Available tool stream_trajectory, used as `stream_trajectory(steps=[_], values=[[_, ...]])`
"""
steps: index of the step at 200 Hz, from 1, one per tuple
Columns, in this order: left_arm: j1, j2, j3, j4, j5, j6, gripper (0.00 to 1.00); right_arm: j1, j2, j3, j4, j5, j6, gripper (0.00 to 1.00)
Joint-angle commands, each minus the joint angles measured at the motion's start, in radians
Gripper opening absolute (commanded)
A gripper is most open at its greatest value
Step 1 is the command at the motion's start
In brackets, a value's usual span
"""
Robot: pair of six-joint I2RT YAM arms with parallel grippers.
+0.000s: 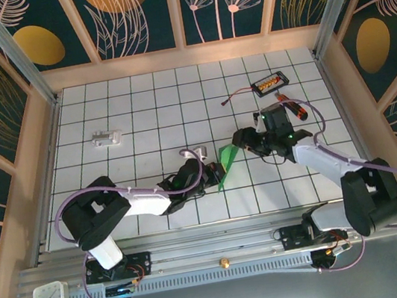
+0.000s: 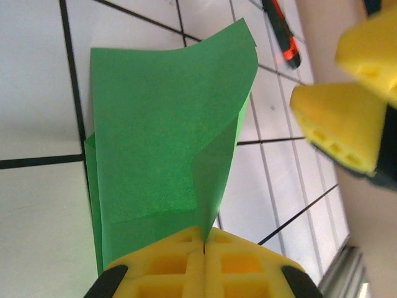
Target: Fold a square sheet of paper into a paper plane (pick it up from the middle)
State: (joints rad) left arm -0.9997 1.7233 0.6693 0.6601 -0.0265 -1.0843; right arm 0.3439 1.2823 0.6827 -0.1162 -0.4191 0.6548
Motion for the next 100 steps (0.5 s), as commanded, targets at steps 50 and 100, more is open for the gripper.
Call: stream_trajectory(steps=[50, 100], values=[[0.003, 0.080, -0.005, 0.103, 0.032, -0.097, 0.00, 0.034, 0.057, -0.107, 0.051, 0.074, -0.045, 0.37], [0.004, 0.121, -0.032, 0.163, 0.068, -0.156, 0.00, 0.035, 0.148, -0.096, 0.100, 0.057, -0.080, 0.30]])
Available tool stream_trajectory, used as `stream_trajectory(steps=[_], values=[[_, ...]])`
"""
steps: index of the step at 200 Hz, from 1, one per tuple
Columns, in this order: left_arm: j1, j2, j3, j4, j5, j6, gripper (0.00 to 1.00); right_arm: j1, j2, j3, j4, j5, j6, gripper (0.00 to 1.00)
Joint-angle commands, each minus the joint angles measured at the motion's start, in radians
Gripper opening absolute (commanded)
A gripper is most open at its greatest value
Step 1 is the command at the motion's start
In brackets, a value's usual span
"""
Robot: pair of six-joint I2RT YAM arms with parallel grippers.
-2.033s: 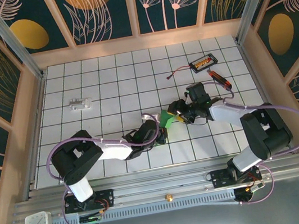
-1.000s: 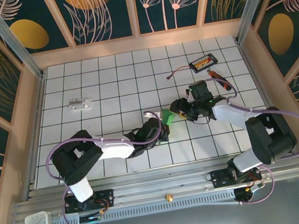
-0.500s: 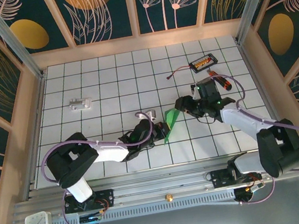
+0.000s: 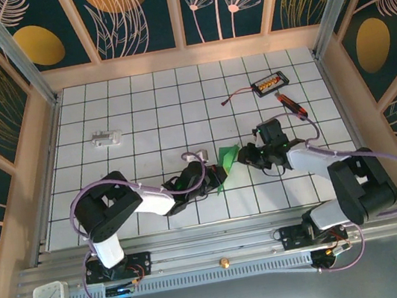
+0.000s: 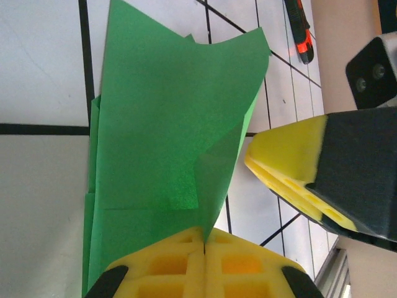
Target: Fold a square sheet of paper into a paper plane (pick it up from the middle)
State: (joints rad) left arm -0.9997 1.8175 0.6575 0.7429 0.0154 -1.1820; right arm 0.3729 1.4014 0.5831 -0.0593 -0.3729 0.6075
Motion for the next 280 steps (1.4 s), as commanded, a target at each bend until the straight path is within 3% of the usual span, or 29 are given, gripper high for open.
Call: stream_trajectory(steps=[1, 62, 152, 169, 227, 280], values=[[0.004, 0.028, -0.020, 0.083, 0.027, -0.059, 0.00, 0.005, 0.030, 0.003, 0.044, 0.011, -0.033, 0.30], [0.038, 0.075, -0.069, 0.242, 0.103, -0.142, 0.00, 0.005, 0.030, 0.007, 0.029, -0.005, -0.069, 0.29], [0.053, 0.090, -0.105, 0.375, 0.129, -0.254, 0.00, 0.007, 0.021, 0.013, 0.040, -0.044, -0.103, 0.27], [0.054, 0.072, -0.075, 0.273, 0.121, -0.177, 0.00, 0.008, 0.009, 0.005, 0.055, -0.066, -0.092, 0.29], [0.050, -0.060, 0.011, -0.093, -0.029, 0.193, 0.00, -0.043, -0.093, 0.037, 0.029, -0.106, 0.039, 0.51], [-0.001, -0.083, 0.163, -0.444, -0.264, 0.541, 0.00, -0.045, -0.075, 0.102, -0.037, -0.048, 0.105, 0.54]])
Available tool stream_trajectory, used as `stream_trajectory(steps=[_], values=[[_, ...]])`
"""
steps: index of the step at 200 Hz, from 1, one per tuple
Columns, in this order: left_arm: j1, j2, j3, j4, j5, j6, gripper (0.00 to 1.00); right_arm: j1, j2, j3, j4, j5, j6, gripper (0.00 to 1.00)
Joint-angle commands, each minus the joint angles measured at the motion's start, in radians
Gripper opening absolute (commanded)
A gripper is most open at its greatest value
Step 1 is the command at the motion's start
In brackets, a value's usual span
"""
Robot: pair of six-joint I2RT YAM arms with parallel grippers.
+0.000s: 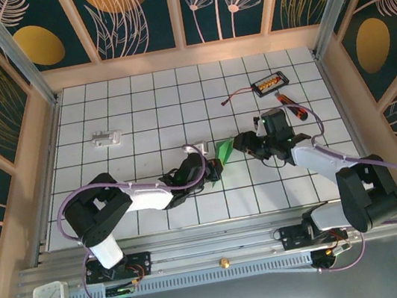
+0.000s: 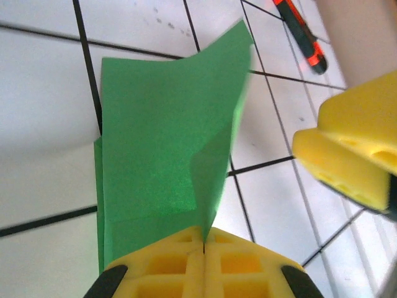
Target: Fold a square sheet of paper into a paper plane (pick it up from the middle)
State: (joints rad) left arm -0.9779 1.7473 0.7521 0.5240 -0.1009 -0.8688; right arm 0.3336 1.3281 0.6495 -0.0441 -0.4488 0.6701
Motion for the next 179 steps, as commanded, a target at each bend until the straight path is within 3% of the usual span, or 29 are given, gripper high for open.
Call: stream_trajectory(steps=[1, 92, 158, 179], values=[[-0.024, -0.013, 0.070, -0.228, -0.150, 0.231, 0.00, -0.006, -0.002, 0.035, -0.053, 0.028, 0.044, 0.54], [-0.067, 0.052, 0.122, -0.259, -0.121, 0.287, 0.00, 0.002, 0.137, 0.041, 0.127, -0.077, 0.288, 0.57], [-0.080, 0.082, 0.147, -0.264, -0.093, 0.304, 0.00, 0.017, 0.228, 0.005, 0.226, -0.121, 0.389, 0.50], [-0.081, 0.088, 0.153, -0.267, -0.087, 0.310, 0.00, 0.015, 0.250, 0.003, 0.246, -0.133, 0.403, 0.44]])
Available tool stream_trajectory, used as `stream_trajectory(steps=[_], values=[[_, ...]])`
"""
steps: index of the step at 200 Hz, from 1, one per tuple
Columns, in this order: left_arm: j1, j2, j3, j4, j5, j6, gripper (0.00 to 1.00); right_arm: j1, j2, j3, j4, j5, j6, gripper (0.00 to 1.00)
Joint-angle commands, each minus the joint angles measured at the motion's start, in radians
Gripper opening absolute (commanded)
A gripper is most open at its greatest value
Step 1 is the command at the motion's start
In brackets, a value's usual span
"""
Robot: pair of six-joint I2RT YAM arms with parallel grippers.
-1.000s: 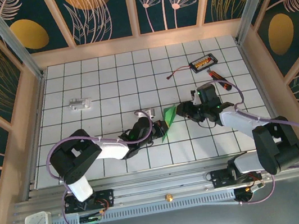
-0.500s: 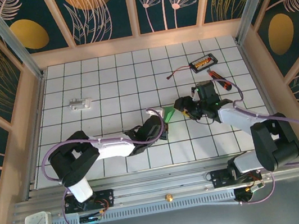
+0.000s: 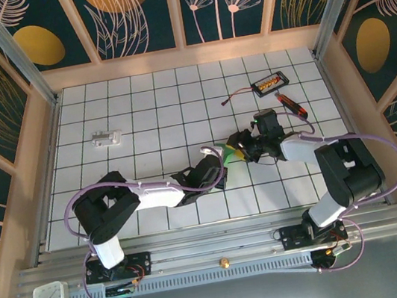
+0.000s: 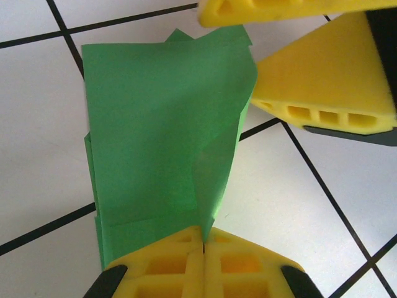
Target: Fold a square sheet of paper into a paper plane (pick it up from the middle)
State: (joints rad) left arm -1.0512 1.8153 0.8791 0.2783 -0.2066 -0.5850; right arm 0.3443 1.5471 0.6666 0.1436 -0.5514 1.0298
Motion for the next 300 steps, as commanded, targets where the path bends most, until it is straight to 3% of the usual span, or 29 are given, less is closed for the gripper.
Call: stream_trajectory(steps=[1, 72, 161, 180, 241, 300], values=[[-0.007, 0.021, 0.027, -0.021, 0.019, 0.026, 0.00, 0.004, 0.032, -0.015, 0.059, -0.030, 0.044, 0.43], [-0.007, 0.036, 0.047, -0.033, 0.030, 0.034, 0.01, -0.005, 0.036, -0.030, 0.055, -0.036, 0.042, 0.17], [-0.007, 0.033, 0.047, -0.038, 0.016, 0.037, 0.04, -0.026, -0.009, -0.018, -0.066, -0.005, -0.056, 0.03], [-0.008, 0.035, 0.049, -0.043, 0.011, 0.036, 0.03, -0.030, -0.028, -0.001, -0.113, 0.016, -0.093, 0.06], [-0.007, 0.029, 0.051, -0.046, -0.020, 0.024, 0.00, -0.012, -0.164, -0.008, -0.241, 0.127, -0.137, 0.33], [-0.009, 0.039, 0.058, -0.038, -0.008, 0.026, 0.00, 0.061, -0.080, 0.081, -0.264, 0.159, -0.137, 0.43]])
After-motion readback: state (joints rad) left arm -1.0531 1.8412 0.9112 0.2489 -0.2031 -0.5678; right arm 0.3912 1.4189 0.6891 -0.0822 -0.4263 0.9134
